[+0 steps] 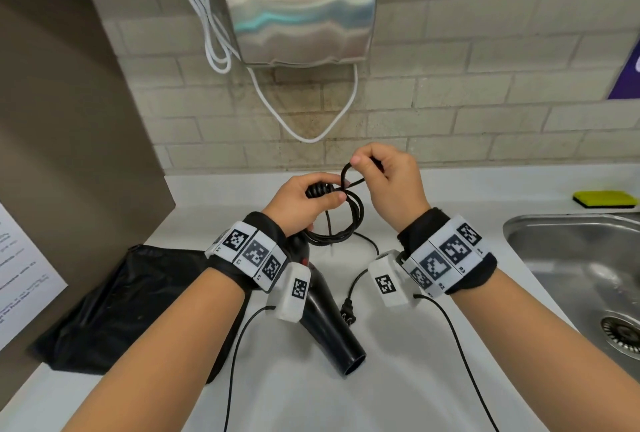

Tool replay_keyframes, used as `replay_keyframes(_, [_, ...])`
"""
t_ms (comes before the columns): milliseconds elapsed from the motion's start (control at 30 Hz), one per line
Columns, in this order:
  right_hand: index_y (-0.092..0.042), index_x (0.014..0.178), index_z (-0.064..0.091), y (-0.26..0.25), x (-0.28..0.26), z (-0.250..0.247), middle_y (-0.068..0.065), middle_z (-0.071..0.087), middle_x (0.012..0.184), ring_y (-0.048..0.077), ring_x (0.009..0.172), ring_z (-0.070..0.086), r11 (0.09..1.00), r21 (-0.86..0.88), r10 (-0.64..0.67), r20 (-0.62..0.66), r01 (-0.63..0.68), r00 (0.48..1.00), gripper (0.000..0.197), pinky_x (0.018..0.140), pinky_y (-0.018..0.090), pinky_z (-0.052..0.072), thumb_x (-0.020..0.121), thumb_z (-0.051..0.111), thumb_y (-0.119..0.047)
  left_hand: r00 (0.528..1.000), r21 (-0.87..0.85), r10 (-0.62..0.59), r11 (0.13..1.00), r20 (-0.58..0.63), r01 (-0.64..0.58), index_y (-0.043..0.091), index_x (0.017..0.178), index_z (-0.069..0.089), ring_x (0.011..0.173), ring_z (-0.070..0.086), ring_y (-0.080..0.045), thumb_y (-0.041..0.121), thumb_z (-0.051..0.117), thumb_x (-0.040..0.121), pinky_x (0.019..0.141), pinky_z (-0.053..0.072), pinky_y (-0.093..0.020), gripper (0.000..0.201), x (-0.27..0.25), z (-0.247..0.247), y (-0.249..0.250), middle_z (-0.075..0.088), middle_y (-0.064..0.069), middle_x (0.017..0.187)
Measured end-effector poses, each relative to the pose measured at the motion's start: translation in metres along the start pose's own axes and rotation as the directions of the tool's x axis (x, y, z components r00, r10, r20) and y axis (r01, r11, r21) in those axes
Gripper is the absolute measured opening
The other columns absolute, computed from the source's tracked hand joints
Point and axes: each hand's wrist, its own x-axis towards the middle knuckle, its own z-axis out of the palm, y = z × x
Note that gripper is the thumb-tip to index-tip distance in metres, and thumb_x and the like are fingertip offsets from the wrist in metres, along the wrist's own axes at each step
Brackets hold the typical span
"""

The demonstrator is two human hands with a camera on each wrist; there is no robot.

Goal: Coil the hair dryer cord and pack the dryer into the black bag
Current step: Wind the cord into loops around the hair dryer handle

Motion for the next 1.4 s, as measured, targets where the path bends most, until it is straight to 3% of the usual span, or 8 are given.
replay_keyframes(600, [-0.014, 0.072, 0.066, -0.007, -0.006, 0.006, -0.006, 0.055, 0.064, 0.005, 0.062, 0.052, 0.991, 0.128, -0.039, 0.028, 0.035, 0.999, 0.010, 0.063, 0.017, 0.043, 0.079, 0.058, -0.016, 1.000, -0.075, 0.020, 0.997, 0.009, -0.019, 0.012, 0.096, 0.062, 0.036, 0.045, 0.006, 0.006, 0.060, 0.088, 0.042, 0.032, -0.004, 0.010, -0.001, 0.012, 0.007, 0.051, 0.021, 0.041])
replay_keyframes(833, [-0.013, 0.096, 0.063, 0.030, -0.011, -0.006, -0.008, 0.053, 0.093, 0.011, 0.094, 0.043, 0.985, -0.169, 0.001, -0.125, -0.022, 0.992, 0.018, 0.078, 0.012, 0.033, 0.081, 0.066, -0.021, 0.995, -0.168, -0.035, 0.986, -0.097, 0.018, 0.019, 0.088, 0.062, 0.031, 0.035, -0.001, 0.015, 0.058, 0.090, 0.036, 0.028, -0.013, 0.006, 0.001, 0.013, 0.003, 0.053, -0.002, 0.073])
replay_keyframes(967, [-0.014, 0.081, 0.055, 0.063, -0.031, -0.007, 0.003, 0.050, 0.083, 0.015, 0.078, 0.045, 0.942, -0.278, 0.184, -0.040, -0.188, 0.982, 0.007, 0.071, 0.023, 0.034, 0.083, 0.062, -0.014, 0.995, -0.157, 0.001, 0.987, -0.095, -0.016, 0.011, 0.101, 0.062, 0.032, 0.040, 0.002, 0.010, 0.057, 0.090, 0.038, 0.029, -0.008, 0.012, 0.001, 0.014, 0.004, 0.052, 0.000, 0.069])
replay_keyframes(1033, [-0.016, 0.077, 0.058, 0.084, -0.044, -0.002, 0.004, 0.056, 0.081, 0.017, 0.076, 0.049, 0.883, -0.377, 0.399, 0.290, -0.280, 0.870, 0.010, 0.072, 0.024, 0.037, 0.085, 0.058, -0.012, 0.996, -0.135, 0.014, 0.991, -0.085, -0.026, 0.006, 0.107, 0.062, 0.033, 0.043, 0.005, 0.008, 0.057, 0.090, 0.040, 0.029, -0.005, 0.018, 0.002, 0.014, 0.003, 0.052, 0.002, 0.069])
replay_keyframes(1100, [-0.019, 0.092, 0.067, 0.103, -0.060, 0.006, 0.001, 0.059, 0.102, 0.016, 0.095, 0.053, 0.827, -0.524, 0.523, 0.585, -0.203, 0.620, 0.017, 0.086, 0.023, 0.039, 0.088, 0.053, -0.011, 0.998, -0.114, 0.022, 0.993, -0.062, -0.029, 0.003, 0.110, 0.062, 0.034, 0.045, 0.008, 0.008, 0.057, 0.090, 0.040, 0.030, -0.003, 0.021, 0.002, 0.015, 0.004, 0.053, 0.002, 0.072])
replay_keyframes(1200, [-0.027, 0.123, 0.057, 0.120, -0.079, 0.019, -0.002, 0.050, 0.134, 0.017, 0.124, 0.045, 0.768, -0.641, 0.598, 0.708, -0.014, 0.376, 0.036, 0.109, 0.033, 0.033, 0.090, 0.051, -0.014, 0.999, -0.105, 0.024, 0.994, -0.043, -0.029, 0.001, 0.110, 0.062, 0.035, 0.046, 0.009, 0.007, 0.056, 0.090, 0.041, 0.031, -0.001, 0.022, 0.002, 0.015, 0.006, 0.055, 0.002, 0.075])
replay_keyframes(1300, [-0.026, 0.130, 0.049, 0.125, -0.088, 0.027, 0.000, 0.050, 0.134, 0.021, 0.122, 0.049, 0.701, -0.711, 0.670, 0.684, 0.057, 0.287, 0.047, 0.107, 0.035, 0.034, 0.085, 0.059, -0.017, 0.999, -0.109, 0.005, 0.994, -0.038, -0.010, 0.002, 0.110, 0.061, 0.034, 0.045, 0.008, 0.008, 0.056, 0.091, 0.040, 0.030, -0.002, 0.021, 0.002, 0.014, 0.006, 0.056, 0.002, 0.075])
replay_keyframes(1400, [-0.023, 0.122, 0.053, 0.128, -0.091, 0.029, 0.001, 0.051, 0.126, 0.024, 0.118, 0.050, 0.631, -0.757, 0.685, 0.647, 0.172, 0.334, 0.041, 0.112, 0.050, 0.018, 0.082, 0.063, -0.023, 0.999, -0.116, -0.018, 0.993, -0.040, 0.013, 0.003, 0.111, 0.062, 0.031, 0.039, 0.001, 0.010, 0.057, 0.090, 0.037, 0.028, -0.007, 0.023, 0.001, 0.014, 0.006, 0.056, 0.001, 0.072])
